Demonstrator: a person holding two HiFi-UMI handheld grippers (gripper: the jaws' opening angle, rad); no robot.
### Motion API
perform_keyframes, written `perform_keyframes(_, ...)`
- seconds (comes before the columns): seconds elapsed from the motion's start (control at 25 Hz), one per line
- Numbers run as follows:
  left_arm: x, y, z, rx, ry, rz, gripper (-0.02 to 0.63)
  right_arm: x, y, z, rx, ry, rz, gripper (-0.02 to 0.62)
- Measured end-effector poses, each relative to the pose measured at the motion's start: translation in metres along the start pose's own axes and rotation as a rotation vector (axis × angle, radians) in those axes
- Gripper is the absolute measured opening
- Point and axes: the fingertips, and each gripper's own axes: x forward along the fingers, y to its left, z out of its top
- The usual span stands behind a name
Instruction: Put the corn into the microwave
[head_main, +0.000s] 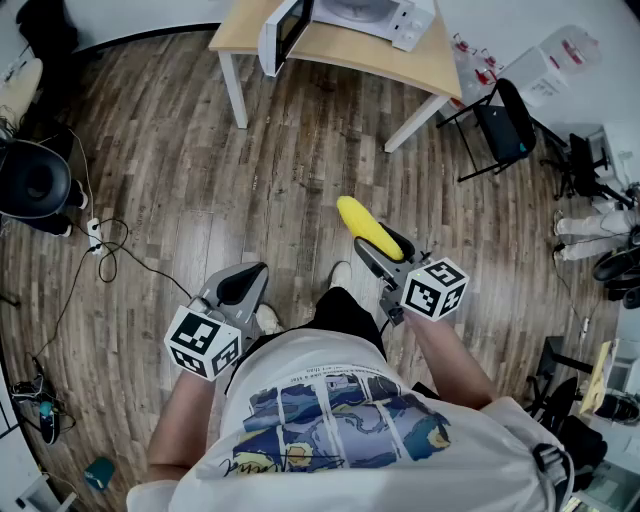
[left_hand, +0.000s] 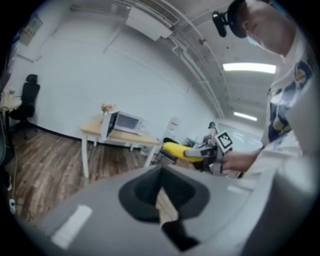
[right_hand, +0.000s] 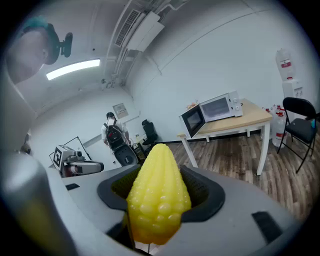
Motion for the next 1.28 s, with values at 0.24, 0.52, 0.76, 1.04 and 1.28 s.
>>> perform_keyframes(0.24, -0.007, 0.016, 0.001, 0.002, -0.011, -0.012, 0.008, 0.0, 0.007, -0.012, 0.03, 0.002, -0.031, 0.249)
perform_keyframes(0.52, 0.031, 0.026, 0.044, 0.035, -0.005, -0.031, 0.009, 0.028, -0.031, 0.02, 0.009, -0.002, -0.045, 0.249)
perform_keyframes(0.76, 0.07, 0.061, 0.078, 0.073, 0.051, 0.011, 0.009, 0.071, -0.068, 0.063, -0.008, -0.04, -0.023, 0.247)
perform_keyframes(1.04, 0.117, 0.076, 0.114, 0.109, 0.052, -0.033, 0.009, 0.106, -0.119, 0.09, -0.031, -0.043, -0.089, 0.247)
perform_keyframes(1.28, 0.144, 0.134, 0.132, 0.1, 0.052, -0.086, 0.009, 0.151, -0.156, 0.128, -0.045, -0.068, -0.186, 0.247)
